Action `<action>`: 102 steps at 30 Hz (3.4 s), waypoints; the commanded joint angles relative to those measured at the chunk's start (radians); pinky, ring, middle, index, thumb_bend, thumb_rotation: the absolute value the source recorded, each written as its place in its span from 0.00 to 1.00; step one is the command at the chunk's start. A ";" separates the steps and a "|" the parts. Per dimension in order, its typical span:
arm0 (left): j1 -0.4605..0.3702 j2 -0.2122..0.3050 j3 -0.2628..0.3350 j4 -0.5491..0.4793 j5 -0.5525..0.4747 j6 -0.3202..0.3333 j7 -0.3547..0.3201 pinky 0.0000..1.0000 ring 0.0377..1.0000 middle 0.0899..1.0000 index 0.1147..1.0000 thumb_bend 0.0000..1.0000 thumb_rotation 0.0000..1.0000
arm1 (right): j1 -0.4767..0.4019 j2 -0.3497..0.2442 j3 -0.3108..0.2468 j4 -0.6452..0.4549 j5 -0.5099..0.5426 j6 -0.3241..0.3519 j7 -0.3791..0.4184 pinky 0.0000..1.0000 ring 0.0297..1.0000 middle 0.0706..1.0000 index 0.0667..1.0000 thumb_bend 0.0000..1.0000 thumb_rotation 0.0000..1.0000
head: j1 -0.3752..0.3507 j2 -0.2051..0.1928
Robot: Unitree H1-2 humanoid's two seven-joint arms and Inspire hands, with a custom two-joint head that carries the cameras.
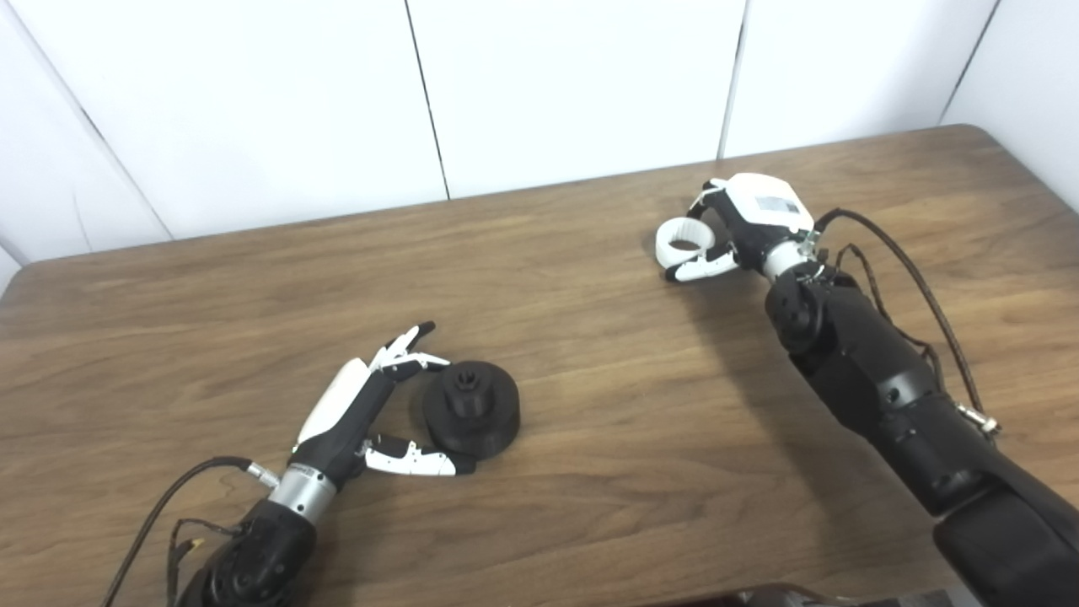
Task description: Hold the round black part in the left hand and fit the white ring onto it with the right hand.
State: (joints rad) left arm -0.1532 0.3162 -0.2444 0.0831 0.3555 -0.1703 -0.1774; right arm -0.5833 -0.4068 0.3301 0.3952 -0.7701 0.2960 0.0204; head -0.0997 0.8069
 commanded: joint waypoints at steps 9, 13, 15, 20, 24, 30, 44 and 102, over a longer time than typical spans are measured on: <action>0.017 0.010 -0.007 -0.012 0.000 0.033 -0.033 1.00 1.00 1.00 0.57 0.90 0.35 | -0.016 -0.006 0.002 -0.031 0.014 -0.020 0.002 0.92 0.93 0.88 0.59 0.70 0.31 | 0.001 0.002; 0.016 0.012 -0.005 -0.016 -0.003 0.037 -0.036 1.00 1.00 1.00 0.58 0.90 0.35 | -0.012 -0.003 -0.006 -0.019 0.024 -0.046 -0.032 0.91 0.91 0.85 0.53 0.64 0.25 | 0.002 0.003; 0.016 0.014 -0.005 -0.018 -0.005 0.039 -0.036 1.00 1.00 1.00 0.58 0.90 0.34 | -0.011 -0.003 -0.007 -0.015 0.027 -0.053 -0.043 0.91 0.91 0.85 0.47 0.55 0.18 | 0.003 0.003; 0.015 0.016 -0.004 -0.021 -0.005 0.046 -0.038 1.00 1.00 1.00 0.58 0.90 0.34 | -0.005 -0.004 -0.011 -0.020 0.033 -0.064 -0.061 0.91 0.90 0.84 0.46 0.52 0.16 | 0.003 0.004; 0.014 0.015 -0.003 -0.019 -0.007 0.042 -0.037 1.00 1.00 1.00 0.57 0.90 0.35 | -0.006 -0.005 -0.018 -0.009 0.041 -0.092 -0.092 0.89 0.89 0.83 0.45 0.52 0.15 | 0.002 0.003; 0.008 0.016 -0.004 -0.010 -0.008 0.037 -0.037 1.00 1.00 1.00 0.58 0.90 0.35 | -0.011 -0.013 -0.032 -0.033 0.048 -0.095 -0.090 0.90 0.89 0.83 0.45 0.52 0.15 | -0.004 0.000; -0.003 0.011 -0.004 0.010 -0.011 0.026 -0.032 1.00 1.00 1.00 0.57 0.92 0.35 | -0.016 -0.024 -0.067 -0.104 0.047 -0.081 -0.056 0.91 0.90 0.85 0.46 0.52 0.16 | -0.007 -0.004; -0.017 0.001 -0.007 -0.002 0.001 0.037 -0.035 1.00 1.00 1.00 0.57 0.91 0.34 | 0.249 0.111 -0.133 -0.729 0.115 -0.079 0.104 0.87 0.90 0.85 0.46 0.52 0.16 | 0.026 0.016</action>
State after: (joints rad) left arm -0.1596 0.3126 -0.2447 0.0858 0.3519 -0.1712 -0.1815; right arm -0.3002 -0.3097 0.2004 -0.2839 -0.6536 0.2280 0.1228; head -0.0752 0.8222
